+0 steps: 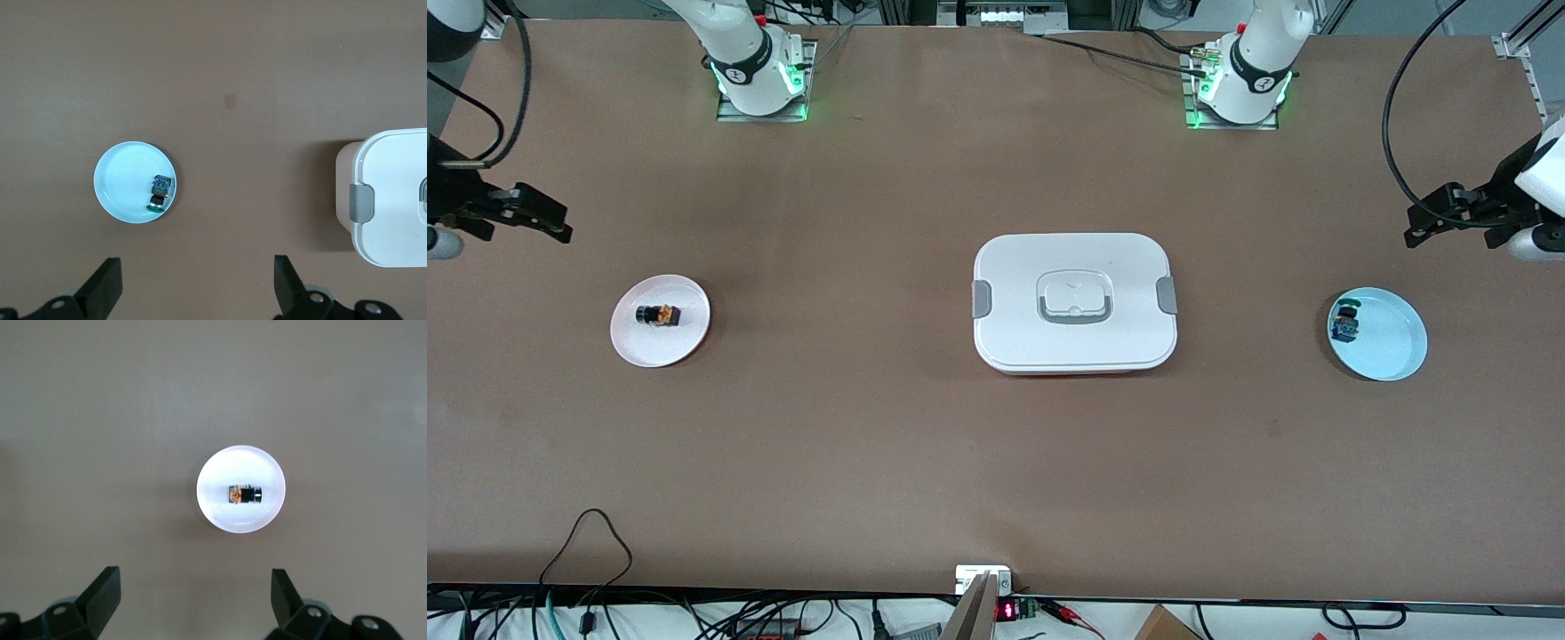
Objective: Transfer orange switch to right arm and place
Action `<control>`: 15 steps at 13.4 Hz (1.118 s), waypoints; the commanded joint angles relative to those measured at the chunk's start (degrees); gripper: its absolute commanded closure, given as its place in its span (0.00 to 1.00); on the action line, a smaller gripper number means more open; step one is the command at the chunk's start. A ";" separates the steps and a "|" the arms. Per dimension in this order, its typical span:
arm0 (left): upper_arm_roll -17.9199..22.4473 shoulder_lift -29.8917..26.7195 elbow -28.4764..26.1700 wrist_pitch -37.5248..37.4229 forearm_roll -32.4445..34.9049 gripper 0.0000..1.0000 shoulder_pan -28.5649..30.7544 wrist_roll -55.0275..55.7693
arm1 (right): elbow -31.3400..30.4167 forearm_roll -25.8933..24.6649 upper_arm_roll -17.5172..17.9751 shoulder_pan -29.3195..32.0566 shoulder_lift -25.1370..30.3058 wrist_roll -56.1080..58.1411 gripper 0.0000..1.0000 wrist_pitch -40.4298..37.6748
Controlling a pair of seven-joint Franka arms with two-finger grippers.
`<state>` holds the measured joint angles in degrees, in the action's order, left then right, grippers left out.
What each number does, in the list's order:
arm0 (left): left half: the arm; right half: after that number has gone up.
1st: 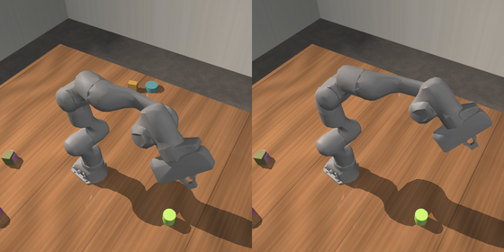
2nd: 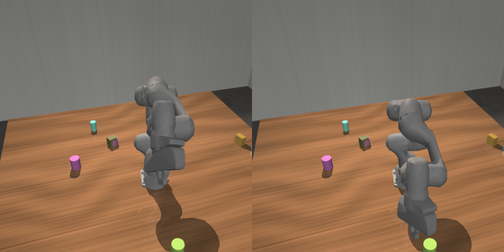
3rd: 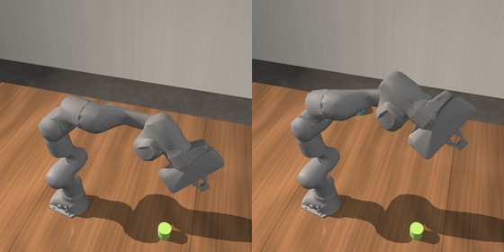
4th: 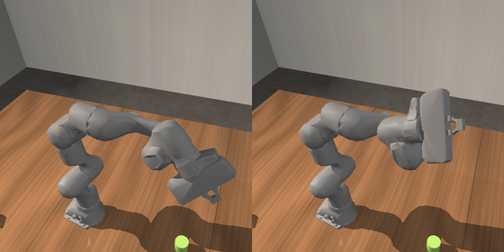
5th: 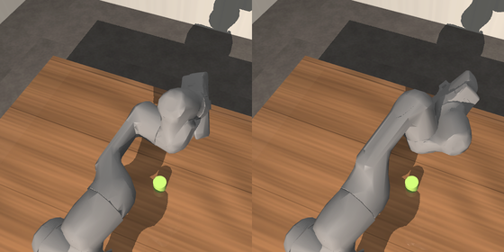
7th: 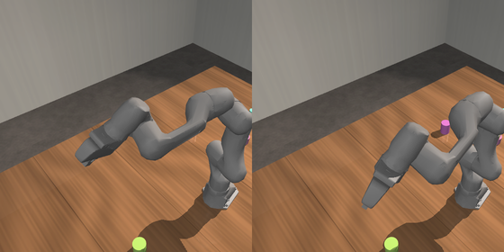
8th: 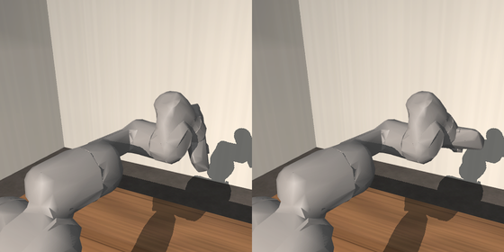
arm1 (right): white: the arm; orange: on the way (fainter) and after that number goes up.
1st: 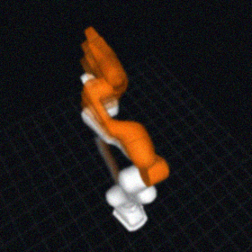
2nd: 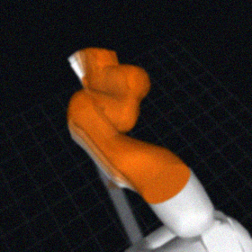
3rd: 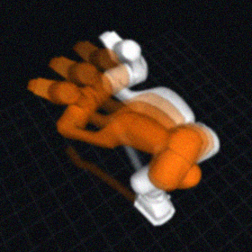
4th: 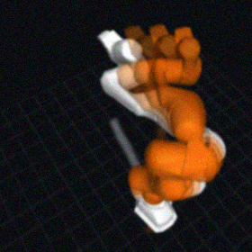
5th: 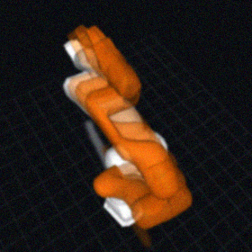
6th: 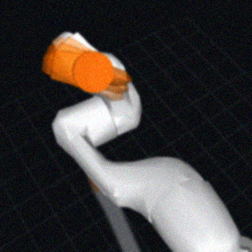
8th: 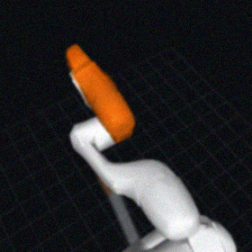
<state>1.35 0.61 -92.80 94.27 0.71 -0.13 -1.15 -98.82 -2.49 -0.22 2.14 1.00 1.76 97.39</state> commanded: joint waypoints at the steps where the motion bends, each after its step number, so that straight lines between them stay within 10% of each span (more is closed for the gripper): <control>1: -0.12 1.06 1.83 -0.84 0.96 0.00 0.04 0.10 | -1.13 0.91 0.13 0.50 3.14 -0.61 0.00 -1.48; 15: -0.12 1.24 1.92 -1.72 0.70 0.00 0.22 0.01 | 5.91 0.91 0.04 0.67 -1.09 -0.53 0.00 -5.99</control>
<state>1.37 1.20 -92.66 93.97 0.71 -0.09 -1.15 -95.63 -2.44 -0.31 2.35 0.45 1.75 92.88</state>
